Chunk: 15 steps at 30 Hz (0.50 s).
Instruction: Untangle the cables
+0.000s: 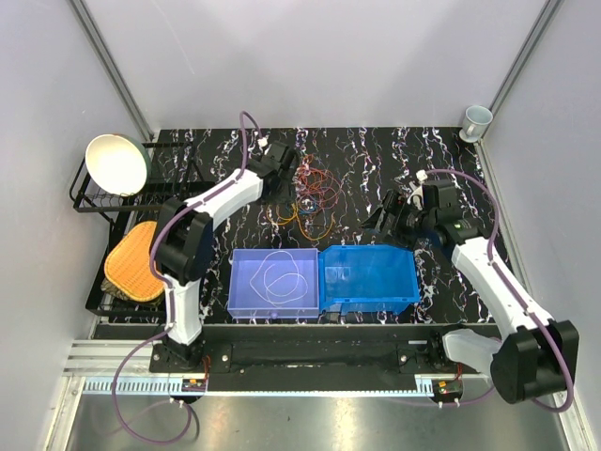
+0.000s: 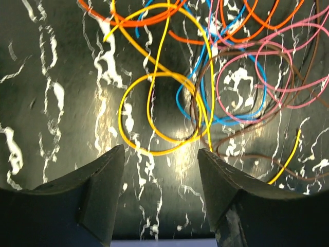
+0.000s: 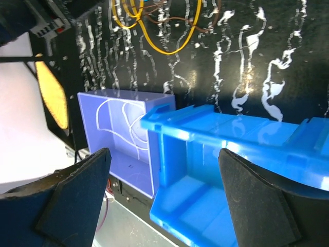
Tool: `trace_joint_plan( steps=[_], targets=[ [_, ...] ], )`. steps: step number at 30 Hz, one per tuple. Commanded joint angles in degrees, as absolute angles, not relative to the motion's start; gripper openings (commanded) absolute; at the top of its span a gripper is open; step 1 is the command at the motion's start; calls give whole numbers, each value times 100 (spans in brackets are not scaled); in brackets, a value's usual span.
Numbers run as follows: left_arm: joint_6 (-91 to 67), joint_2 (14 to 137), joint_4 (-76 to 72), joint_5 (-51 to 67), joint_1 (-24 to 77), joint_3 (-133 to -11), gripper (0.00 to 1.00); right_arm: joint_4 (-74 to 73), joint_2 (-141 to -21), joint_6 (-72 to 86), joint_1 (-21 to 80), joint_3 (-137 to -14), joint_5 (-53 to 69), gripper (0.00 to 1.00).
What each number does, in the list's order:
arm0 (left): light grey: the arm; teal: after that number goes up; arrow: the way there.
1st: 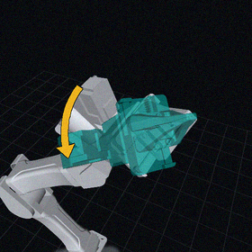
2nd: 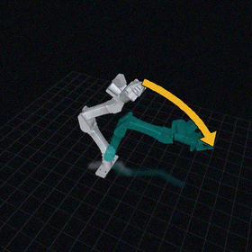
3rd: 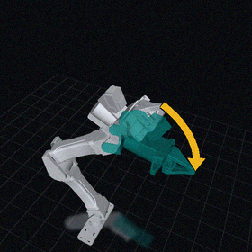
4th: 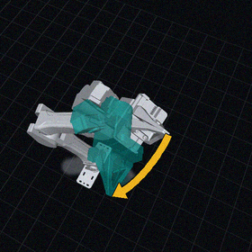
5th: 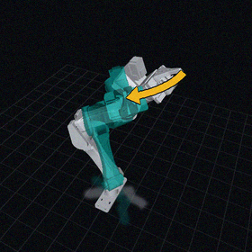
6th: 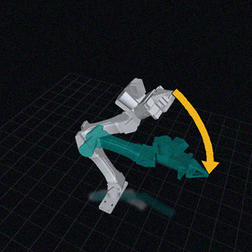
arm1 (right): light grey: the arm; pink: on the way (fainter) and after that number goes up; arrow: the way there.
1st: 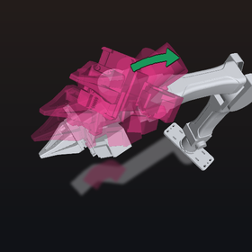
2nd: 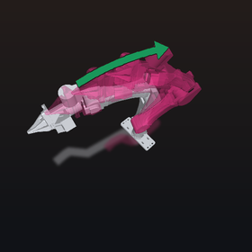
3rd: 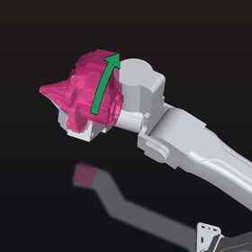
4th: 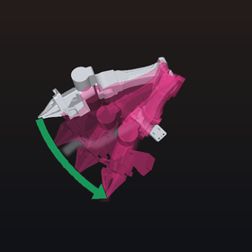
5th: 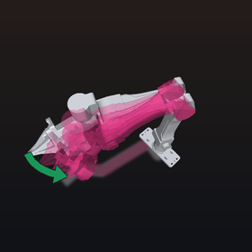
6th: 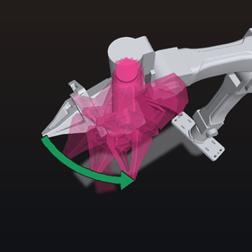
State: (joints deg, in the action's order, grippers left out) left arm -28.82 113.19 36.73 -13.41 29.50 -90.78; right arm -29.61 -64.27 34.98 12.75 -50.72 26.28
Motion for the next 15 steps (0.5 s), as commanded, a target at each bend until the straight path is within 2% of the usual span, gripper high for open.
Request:
trace_joint_plan(
  steps=[1,7,14,15],
  targets=[
    [-2654,11460,2892,-678,2795,-9282,62,-2698,-6679,3586,1309,-5159,2312,91],
    [-2654,11628,2523,-466,2777,-9185,61,-2707,-6899,3656,1327,-5378,2075,89],
    [-2777,11962,2575,-343,2690,-9334,44,-2742,-6961,3989,1555,-5563,1802,88],
    [-2786,12014,2584,-291,2646,-9377,34,-2733,-6952,4025,1582,-5563,1784,88]
  ],
)
